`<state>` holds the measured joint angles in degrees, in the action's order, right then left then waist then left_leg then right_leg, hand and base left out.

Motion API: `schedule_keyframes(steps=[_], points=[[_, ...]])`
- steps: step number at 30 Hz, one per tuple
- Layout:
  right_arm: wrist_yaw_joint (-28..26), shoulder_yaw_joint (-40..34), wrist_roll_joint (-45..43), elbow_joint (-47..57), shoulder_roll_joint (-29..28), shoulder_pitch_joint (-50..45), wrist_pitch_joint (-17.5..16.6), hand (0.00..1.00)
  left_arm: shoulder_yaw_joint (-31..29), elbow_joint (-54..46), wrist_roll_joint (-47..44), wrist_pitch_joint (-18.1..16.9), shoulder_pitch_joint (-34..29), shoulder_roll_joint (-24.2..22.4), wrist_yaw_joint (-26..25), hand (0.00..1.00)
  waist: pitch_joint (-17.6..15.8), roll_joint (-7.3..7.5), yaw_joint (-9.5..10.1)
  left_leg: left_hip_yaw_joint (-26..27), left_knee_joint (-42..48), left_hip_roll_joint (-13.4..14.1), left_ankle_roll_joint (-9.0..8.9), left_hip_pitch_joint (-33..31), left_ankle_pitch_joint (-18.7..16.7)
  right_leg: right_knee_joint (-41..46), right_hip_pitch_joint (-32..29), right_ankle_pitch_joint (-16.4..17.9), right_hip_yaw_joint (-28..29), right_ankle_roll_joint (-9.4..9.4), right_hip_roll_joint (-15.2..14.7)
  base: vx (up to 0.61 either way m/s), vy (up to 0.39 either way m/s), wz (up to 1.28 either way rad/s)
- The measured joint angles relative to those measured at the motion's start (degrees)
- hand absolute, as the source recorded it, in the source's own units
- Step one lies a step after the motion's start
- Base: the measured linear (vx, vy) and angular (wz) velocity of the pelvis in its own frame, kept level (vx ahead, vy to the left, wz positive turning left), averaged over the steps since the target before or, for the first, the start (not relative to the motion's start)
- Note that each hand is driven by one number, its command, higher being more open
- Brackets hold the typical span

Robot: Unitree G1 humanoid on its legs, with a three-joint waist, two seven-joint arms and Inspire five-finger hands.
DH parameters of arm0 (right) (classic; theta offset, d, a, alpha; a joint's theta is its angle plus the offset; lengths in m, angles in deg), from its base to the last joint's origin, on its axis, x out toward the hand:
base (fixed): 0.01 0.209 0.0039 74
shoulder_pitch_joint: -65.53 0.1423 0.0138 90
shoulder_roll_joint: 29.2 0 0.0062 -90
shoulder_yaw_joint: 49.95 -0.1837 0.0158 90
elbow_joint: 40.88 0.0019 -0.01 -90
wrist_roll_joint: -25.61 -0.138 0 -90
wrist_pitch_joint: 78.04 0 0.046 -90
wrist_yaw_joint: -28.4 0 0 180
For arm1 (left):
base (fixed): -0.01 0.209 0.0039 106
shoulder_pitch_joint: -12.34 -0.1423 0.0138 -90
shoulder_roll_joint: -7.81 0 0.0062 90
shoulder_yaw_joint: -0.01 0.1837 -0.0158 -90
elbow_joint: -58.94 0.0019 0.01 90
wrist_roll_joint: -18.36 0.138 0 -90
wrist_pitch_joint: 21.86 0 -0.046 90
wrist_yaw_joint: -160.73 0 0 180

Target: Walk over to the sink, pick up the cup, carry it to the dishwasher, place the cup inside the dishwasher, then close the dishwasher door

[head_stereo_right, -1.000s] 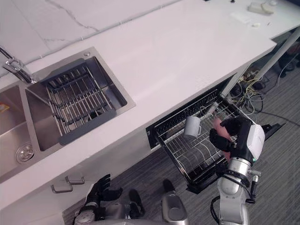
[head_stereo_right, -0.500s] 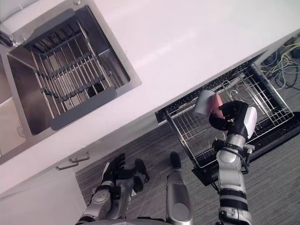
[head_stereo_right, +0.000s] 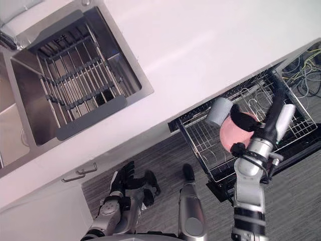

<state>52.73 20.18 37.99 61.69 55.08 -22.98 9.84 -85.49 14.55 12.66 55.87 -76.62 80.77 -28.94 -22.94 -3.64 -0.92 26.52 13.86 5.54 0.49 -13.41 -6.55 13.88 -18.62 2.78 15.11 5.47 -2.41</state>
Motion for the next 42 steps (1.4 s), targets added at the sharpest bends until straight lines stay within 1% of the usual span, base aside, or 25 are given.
schedule_keyframes(steps=[2,3,5,6,7,9,10,11,13,15,17,18,21,23,25,27,28,29,30,33,35,37,38,40,42], points=[[0.0,-1.6,-0.6,4.1,-2.3,-4.6,-1.3,0.9,-2.2,-0.2,0.1,0.5,-0.4,0.1,0.2,0.9,0.1,1.09,-0.46,1.1,1.9,1.5,-0.56,1.4,-1.5,-0.5,1.8,-0.1,0.8,-0.09,1.2,0.06,-0.024,-0.29],[-0.1,-2.2,-1.1,4.6,-2.9,-5.8,-1.6,0.9,-2.7,-0.2,0.1,0.7,-0.6,0.2,0.3,0.9,0.2,1.36,-0.7,1.2,2.4,1.9,-0.66,1.8,-1.8,-0.7,2.3,-0.1,0.9,-0.1,1.4,0.06,-0.021,-0.25],[-0.3,-4.7,-2.7,4.8,-5.7,-10.2,-2.5,0.9,-4.1,-0.1,0.2,1.0,-1.8,0.6,1.0,0.9,1.0,2.94,-1.58,3.0,3.2,3.1,-1.19,3.7,-2.9,-1.1,3.9,-0.1,1.9,-0.1,2.2,0.07,-0.014,-0.32],[-0.3,-5.1,-3.1,4.7,-6.1,-10.7,-2.7,0.9,-4.2,-0.1,0.2,1.1,-1.9,0.6,1.2,0.9,1.1,3.07,-1.58,3.2,3.3,3.2,-1.23,4.0,-3.0,-1.1,4.0,-0.1,2.0,-0.11,2.3,0.06,-0.004,-0.39],[-0.4,-7.0,-4.5,4.6,-7.7,-13.4,-3.1,0.9,-4.2,0.0,0.2,1.3,-2.4,0.7,1.5,0.9,1.3,3.5,-1.79,4.0,4.0,3.7,-1.35,4.8,-3.5,-1.1,4.7,0.0,2.1,-0.13,2.6,0.04,0.0,-0.28],[-0.7,-10.4,-7.6,3.1,-9.9,-17.0,-3.6,0.9,-4.5,0.1,0.2,1.7,-2.9,0.6,2.4,0.9,1.6,3.8,-2.44,4.4,4.9,4.4,-1.6,6.2,-4.6,-1.0,6.1,0.3,2.2,-0.23,3.0,0.04,0.0,-0.21],[-0.9,-12.1,-10.6,1.0,-11.0,-18.8,-3.9,0.9,-4.8,0.1,0.3,1.8,-3.5,0.7,2.6,0.9,2.0,4.08,-3.25,4.7,5.5,4.7,-1.7,6.8,-5.1,-0.9,6.8,0.7,2.3,-0.23,3.1,0.04,0.016,-0.17],[-1.3,-13.6,-12.9,-2.5,-11.9,-20.7,-4.3,0.9,-5.4,0.9,0.9,1.9,-3.9,0.6,3.0,0.9,3.2,4.28,-3.56,5.6,6.0,5.1,-1.76,7.4,-6.1,-0.5,6.9,1.0,2.6,-0.24,3.4,0.05,0.02,-0.21],[-2.1,-14.9,-16.7,-8.7,-12.7,-22.5,-4.4,0.9,-6.5,2.1,1.3,2.1,-4.1,0.6,3.6,0.9,4.4,4.75,-3.93,6.8,6.8,5.4,-1.8,8.3,-6.2,0.8,7.0,1.8,3.1,-0.21,3.6,0.04,0.02,-0.26],[-3.5,-15.1,-20.8,-15.4,-12.7,-23.2,-4.4,0.9,-6.9,2.2,1.3,2.1,-4.6,0.6,3.7,0.9,5.2,4.68,-4.9,7.3,7.8,5.6,-1.86,8.8,-7.1,1.9,6.9,2.4,3.4,-0.19,3.7,0.01,0.02,-0.22],[-6.4,-14.4,-25.5,-24.5,-12.7,-23.2,-4.2,0.9,-6.9,2.2,1.3,2.1,-4.6,0.8,3.8,0.9,5.5,4.56,-5.1,8.3,9.2,5.9,-1.68,8.8,-8.2,3.5,6.0,3.2,4.1,0.09,3.9,-0.03,0.024,-0.2],[-7.2,-14.1,-26.7,-26.4,-12.7,-23.1,-4.0,0.9,-6.9,2.2,1.2,2.1,-4.6,0.8,3.8,0.9,5.5,4.49,-5.08,8.6,9.4,6.0,-1.7,8.8,-8.8,4.0,5.7,3.4,4.2,0.22,4.0,-0.04,0.021,-0.18],[-11.4,-10.7,-32.0,-33.5,-12.5,-21.3,-3.5,0.9,-6.9,2.1,1.2,2.1,-4.6,1.2,4.0,0.9,5.5,4.46,-4.83,9.4,10.9,5.9,-1.29,7.5,-9.4,6.2,3.4,3.5,4.4,0.27,3.8,-0.07,0.023,-0.15],[-13.3,-8.1,-34.2,-35.6,-11.9,-18.9,-3.4,0.9,-6.7,1.9,1.2,2.1,-4.5,1.4,4.2,0.9,5.4,4.43,-4.45,9.1,12.0,5.8,-0.94,5.5,-9.6,7.4,1.4,3.4,3.9,0.29,3.3,-0.07,0.006,0.07],[-13.8,-6.0,-35.4,-36.3,-10.7,-16.5,-3.4,0.9,-6.4,1.7,1.2,2.1,-4.3,1.5,4.2,0.9,5.0,4.26,-4.27,8.5,12.5,5.5,-0.69,4.0,-9.6,7.9,0.2,3.3,3.5,0.48,2.9,-0.07,0.01,0.18],[-14.1,-4.0,-35.4,-36.5,-8.9,-12.8,-3.4,0.9,-6.3,1.2,1.1,2.0,-3.5,1.5,4.5,0.9,3.7,4.0,-3.44,7.4,12.5,4.8,-0.49,2.5,-9.4,8.1,-0.8,3.1,2.8,0.82,2.1,-0.08,0.022,0.31],[-13.6,-3.0,-35.2,-36.5,-7.2,-10.0,-3.3,0.9,-6.1,0.9,1.1,2.0,-2.7,1.5,4.7,0.9,2.8,3.68,-2.72,6.4,12.4,4.2,-0.22,1.2,-9.1,8.1,-1.5,2.9,1.6,0.93,1.3,-0.09,0.023,0.5],[-12.9,-2.6,-35.0,-36.7,-5.1,-8.6,-2.8,0.9,-5.6,0.3,1.1,1.9,-2.1,1.7,4.6,0.9,2.0,3.18,-1.88,5.4,12.3,3.6,0.26,-0.2,-8.6,8.1,-2.2,2.8,0.7,0.9,0.6,-0.09,0.023,0.5],[-12.7,-2.0,-34.9,-36.6,-4.0,-8.2,-2.7,0.9,-5.4,-0.2,1.1,1.8,-2.0,1.8,4.6,0.9,1.7,3.03,-1.47,5.1,12.2,3.3,0.35,-0.9,-8.3,8.0,-2.8,2.7,0.4,0.91,0.2,-0.07,0.033,0.41],[-10.8,1.1,-33.1,-35.4,-1.5,-4.2,-2.4,0.9,-5.3,-0.4,1.1,1.8,-1.8,3.1,4.5,0.9,0.9,2.86,-1.16,3.5,10.0,1.8,1.2,-2.8,-6.2,6.4,-3.7,1.1,-1.3,1.38,-1.1,-0.03,0.023,0.33],[-9.2,5.8,-31.0,-33.3,0.1,-1.7,-1.4,0.9,-5.4,-0.5,1.1,1.7,-1.0,3.4,4.3,0.9,0.7,2.55,0.13,1.9,8.3,1.0,1.43,-3.6,-4.8,5.4,-3.6,0.6,-3.0,1.33,-2.0,0.01,-0.019,0.37],[-7.7,6.8,-31.1,-33.3,-0.3,1.4,-0.9,0.9,-5.5,-0.7,1.1,1.5,-0.5,3.4,3.6,0.9,0.6,2.36,0.68,0.6,7.6,0.6,1.46,-4.2,-3.8,5.0,-3.6,0.4,-4.5,1.14,-2.4,0.03,-0.055,0.43],[-7.1,7.2,-31.1,-33.1,-0.2,4.7,-0.5,0.9,-5.5,-1.1,1.1,1.3,-0.2,3.3,3.5,0.9,0.5,2.11,1.53,-0.2,6.3,0.2,1.65,-4.1,-2.7,4.9,-3.5,0.4,-5.4,1.08,-2.7,0.04,-0.083,0.43],[-7.0,9.9,-30.6,-31.4,1.0,7.9,-0.5,0.9,-5.6,-1.5,1.1,1.2,-0.2,3.3,3.5,0.9,0.2,1.63,1.78,-1.0,5.8,0.1,1.8,-4.2,-1.7,4.9,-3.3,0.4,-6.3,0.96,-2.7,0.03,-0.078,0.28],[-7.3,14.5,-30.0,-31.8,3.4,14.0,1.5,0.9,-5.9,-2.1,1.1,1.1,-0.1,3.2,3.5,0.9,-0.1,0.93,1.99,-2.5,4.8,0.1,1.41,-4.0,-0.4,4.9,-2.7,0.4,-7.9,0.53,-2.7,0.02,-0.095,0.31]])
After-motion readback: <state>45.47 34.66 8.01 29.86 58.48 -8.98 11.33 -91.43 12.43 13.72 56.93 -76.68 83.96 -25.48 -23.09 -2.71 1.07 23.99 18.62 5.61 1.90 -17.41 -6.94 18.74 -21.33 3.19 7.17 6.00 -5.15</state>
